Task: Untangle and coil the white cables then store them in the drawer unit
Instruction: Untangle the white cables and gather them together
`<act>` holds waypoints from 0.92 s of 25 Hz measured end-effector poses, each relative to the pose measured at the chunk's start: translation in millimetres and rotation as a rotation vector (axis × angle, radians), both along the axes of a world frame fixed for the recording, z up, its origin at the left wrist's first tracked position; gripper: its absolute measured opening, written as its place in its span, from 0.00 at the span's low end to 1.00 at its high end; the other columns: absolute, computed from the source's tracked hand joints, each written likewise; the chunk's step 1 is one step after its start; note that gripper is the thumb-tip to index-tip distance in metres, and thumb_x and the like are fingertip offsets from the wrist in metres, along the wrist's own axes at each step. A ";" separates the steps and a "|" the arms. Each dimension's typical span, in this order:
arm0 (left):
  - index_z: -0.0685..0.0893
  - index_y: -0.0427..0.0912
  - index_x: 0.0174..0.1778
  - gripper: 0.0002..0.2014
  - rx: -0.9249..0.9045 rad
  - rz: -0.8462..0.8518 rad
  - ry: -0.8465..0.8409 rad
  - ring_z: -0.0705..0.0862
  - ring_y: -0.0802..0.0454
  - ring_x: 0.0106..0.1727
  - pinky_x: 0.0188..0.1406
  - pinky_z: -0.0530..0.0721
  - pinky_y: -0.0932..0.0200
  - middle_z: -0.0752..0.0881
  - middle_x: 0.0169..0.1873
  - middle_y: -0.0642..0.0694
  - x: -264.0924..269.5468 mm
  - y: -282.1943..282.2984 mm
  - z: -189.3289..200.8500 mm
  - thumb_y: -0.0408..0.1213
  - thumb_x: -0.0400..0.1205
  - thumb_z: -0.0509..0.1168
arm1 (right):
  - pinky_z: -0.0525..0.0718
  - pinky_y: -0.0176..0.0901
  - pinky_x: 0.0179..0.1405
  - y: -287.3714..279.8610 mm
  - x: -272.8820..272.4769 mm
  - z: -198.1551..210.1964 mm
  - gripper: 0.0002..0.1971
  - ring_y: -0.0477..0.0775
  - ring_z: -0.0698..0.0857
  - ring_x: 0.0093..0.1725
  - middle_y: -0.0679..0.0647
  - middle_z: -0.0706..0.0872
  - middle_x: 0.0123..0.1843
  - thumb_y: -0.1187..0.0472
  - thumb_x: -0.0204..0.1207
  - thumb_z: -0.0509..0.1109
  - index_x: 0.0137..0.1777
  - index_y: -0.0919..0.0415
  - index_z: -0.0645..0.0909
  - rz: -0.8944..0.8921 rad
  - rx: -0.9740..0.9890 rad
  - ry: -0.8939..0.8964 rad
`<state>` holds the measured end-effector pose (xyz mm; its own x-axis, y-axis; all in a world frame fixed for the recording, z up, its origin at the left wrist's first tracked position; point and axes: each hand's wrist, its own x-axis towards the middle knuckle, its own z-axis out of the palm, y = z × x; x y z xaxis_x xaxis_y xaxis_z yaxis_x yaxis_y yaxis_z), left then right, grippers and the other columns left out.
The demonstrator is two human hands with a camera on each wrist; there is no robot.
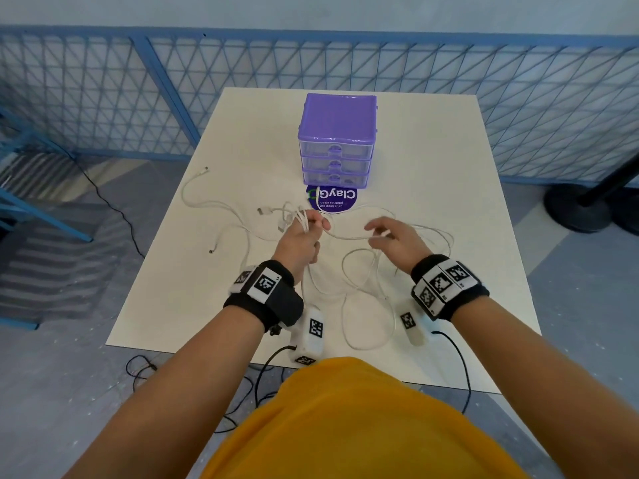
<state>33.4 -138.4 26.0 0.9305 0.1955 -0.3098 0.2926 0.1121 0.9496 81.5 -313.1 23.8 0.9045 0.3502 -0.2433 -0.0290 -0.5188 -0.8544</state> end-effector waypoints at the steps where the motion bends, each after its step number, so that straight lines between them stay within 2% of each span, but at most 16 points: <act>1: 0.70 0.48 0.38 0.14 0.029 -0.037 -0.030 0.59 0.63 0.14 0.15 0.58 0.70 0.78 0.37 0.53 -1.5 -4.1 2.3 0.28 0.86 0.50 | 0.73 0.32 0.38 8.9 1.9 12.9 0.17 0.48 0.74 0.35 0.53 0.77 0.44 0.67 0.64 0.68 0.54 0.60 0.81 0.003 0.081 0.002; 3: 0.70 0.47 0.38 0.15 0.100 -0.105 -0.103 0.66 0.63 0.17 0.18 0.64 0.73 0.78 0.37 0.50 -4.0 -9.4 7.0 0.24 0.84 0.50 | 0.73 0.30 0.37 23.1 5.7 34.0 0.27 0.45 0.74 0.36 0.51 0.78 0.43 0.64 0.54 0.62 0.59 0.61 0.80 0.063 0.200 0.080; 4: 0.71 0.46 0.37 0.15 0.138 -0.132 -0.139 0.70 0.60 0.21 0.21 0.67 0.74 0.79 0.39 0.48 -4.1 -10.8 7.9 0.23 0.84 0.50 | 0.72 0.31 0.38 28.3 7.9 41.8 0.29 0.44 0.75 0.39 0.51 0.80 0.45 0.63 0.56 0.61 0.62 0.61 0.78 0.099 0.202 0.136; 5: 0.71 0.46 0.37 0.16 0.169 -0.153 -0.174 0.71 0.52 0.26 0.25 0.72 0.70 0.79 0.41 0.44 -4.2 -11.9 8.6 0.22 0.83 0.50 | 0.72 0.34 0.39 32.9 10.2 46.7 0.27 0.46 0.77 0.42 0.51 0.81 0.49 0.60 0.62 0.63 0.64 0.61 0.76 0.123 0.179 0.182; 6: 0.72 0.45 0.37 0.16 0.190 -0.185 -0.209 0.74 0.44 0.33 0.32 0.78 0.61 0.80 0.45 0.39 -4.6 -12.9 8.6 0.22 0.83 0.51 | 0.71 0.37 0.40 36.4 11.6 50.0 0.21 0.48 0.78 0.43 0.52 0.82 0.52 0.58 0.71 0.62 0.65 0.61 0.76 0.121 0.162 0.203; 7: 0.73 0.45 0.37 0.14 0.206 -0.228 -0.248 0.77 0.37 0.42 0.46 0.81 0.51 0.80 0.49 0.36 -4.8 -13.3 5.8 0.23 0.82 0.52 | 0.72 0.40 0.42 39.8 13.0 50.7 0.17 0.49 0.79 0.42 0.53 0.83 0.53 0.56 0.78 0.57 0.64 0.60 0.77 0.102 0.171 0.206; 8: 0.74 0.46 0.37 0.12 0.237 -0.277 -0.273 0.81 0.38 0.52 0.59 0.79 0.47 0.80 0.51 0.36 -5.0 -13.2 1.4 0.26 0.81 0.53 | 0.74 0.42 0.43 42.7 14.3 49.6 0.17 0.50 0.80 0.40 0.53 0.85 0.51 0.56 0.80 0.54 0.61 0.61 0.79 0.071 0.204 0.201; 9: 0.75 0.48 0.37 0.10 0.285 -0.319 -0.283 0.81 0.40 0.58 0.66 0.76 0.47 0.81 0.49 0.39 -5.5 -13.5 -3.2 0.30 0.79 0.53 | 0.76 0.43 0.43 44.7 15.4 47.4 0.16 0.51 0.81 0.38 0.54 0.86 0.47 0.56 0.81 0.53 0.57 0.61 0.80 0.032 0.250 0.199; 11: 0.75 0.54 0.37 0.10 0.393 -0.374 -0.260 0.80 0.43 0.57 0.64 0.74 0.51 0.82 0.43 0.45 -6.5 -13.8 -8.5 0.34 0.78 0.53 | 0.80 0.43 0.38 46.7 15.4 42.5 0.13 0.51 0.82 0.32 0.54 0.84 0.39 0.58 0.82 0.53 0.50 0.59 0.80 -0.042 0.363 0.200; 12: 0.74 0.56 0.36 0.10 0.429 -0.378 -0.244 0.81 0.43 0.55 0.62 0.75 0.50 0.83 0.42 0.45 -5.7 -13.1 -11.2 0.35 0.78 0.54 | 0.81 0.41 0.33 46.8 15.0 40.4 0.13 0.51 0.81 0.29 0.54 0.82 0.36 0.60 0.82 0.53 0.46 0.58 0.80 -0.075 0.405 0.187; 13: 0.74 0.57 0.36 0.11 0.434 -0.384 -0.243 0.81 0.43 0.53 0.60 0.76 0.50 0.83 0.42 0.44 -5.9 -12.9 -12.1 0.36 0.79 0.54 | 0.80 0.41 0.30 46.0 14.7 38.4 0.12 0.50 0.80 0.26 0.54 0.80 0.33 0.61 0.82 0.54 0.43 0.58 0.79 -0.105 0.427 0.161; 15: 0.75 0.57 0.38 0.09 0.431 -0.375 -0.244 0.80 0.48 0.47 0.54 0.76 0.55 0.82 0.40 0.49 -8.1 -12.8 -10.2 0.37 0.80 0.56 | 0.79 0.39 0.29 42.5 13.5 36.7 0.13 0.50 0.78 0.26 0.53 0.79 0.31 0.63 0.82 0.54 0.39 0.57 0.77 -0.141 0.443 0.113; 17: 0.77 0.53 0.42 0.05 0.374 -0.313 -0.222 0.78 0.52 0.49 0.55 0.75 0.61 0.80 0.42 0.54 -7.4 -12.3 -9.8 0.45 0.80 0.56 | 0.80 0.37 0.29 39.9 11.6 36.0 0.12 0.48 0.79 0.25 0.52 0.79 0.30 0.63 0.82 0.55 0.40 0.58 0.78 -0.145 0.457 0.111; 19: 0.78 0.49 0.44 0.14 0.316 -0.242 -0.216 0.77 0.52 0.50 0.55 0.73 0.63 0.79 0.40 0.55 -6.5 -14.1 -7.1 0.51 0.82 0.50 | 0.79 0.38 0.30 37.6 10.2 35.3 0.12 0.48 0.79 0.27 0.52 0.80 0.30 0.63 0.82 0.55 0.41 0.58 0.78 -0.148 0.451 0.113; 21: 0.76 0.51 0.37 0.17 0.344 -0.206 -0.240 0.75 0.54 0.44 0.51 0.72 0.60 0.77 0.35 0.55 -3.4 -14.8 -7.9 0.54 0.81 0.47 | 0.77 0.41 0.33 37.3 10.4 34.2 0.13 0.52 0.78 0.30 0.52 0.79 0.30 0.62 0.82 0.54 0.40 0.57 0.79 -0.148 0.419 0.102; 23: 0.73 0.53 0.34 0.14 0.411 -0.218 -0.245 0.75 0.57 0.40 0.49 0.71 0.59 0.76 0.33 0.56 -1.7 -16.4 -7.8 0.50 0.80 0.47 | 0.76 0.42 0.33 37.9 10.0 33.7 0.13 0.53 0.77 0.31 0.52 0.79 0.30 0.62 0.82 0.54 0.40 0.57 0.79 -0.145 0.390 0.093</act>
<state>31.7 -154.9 18.2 0.9987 0.0491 -0.0166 0.0316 -0.3231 0.9458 91.5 -275.2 57.5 0.9317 0.3028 -0.2005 -0.1639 -0.1423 -0.9762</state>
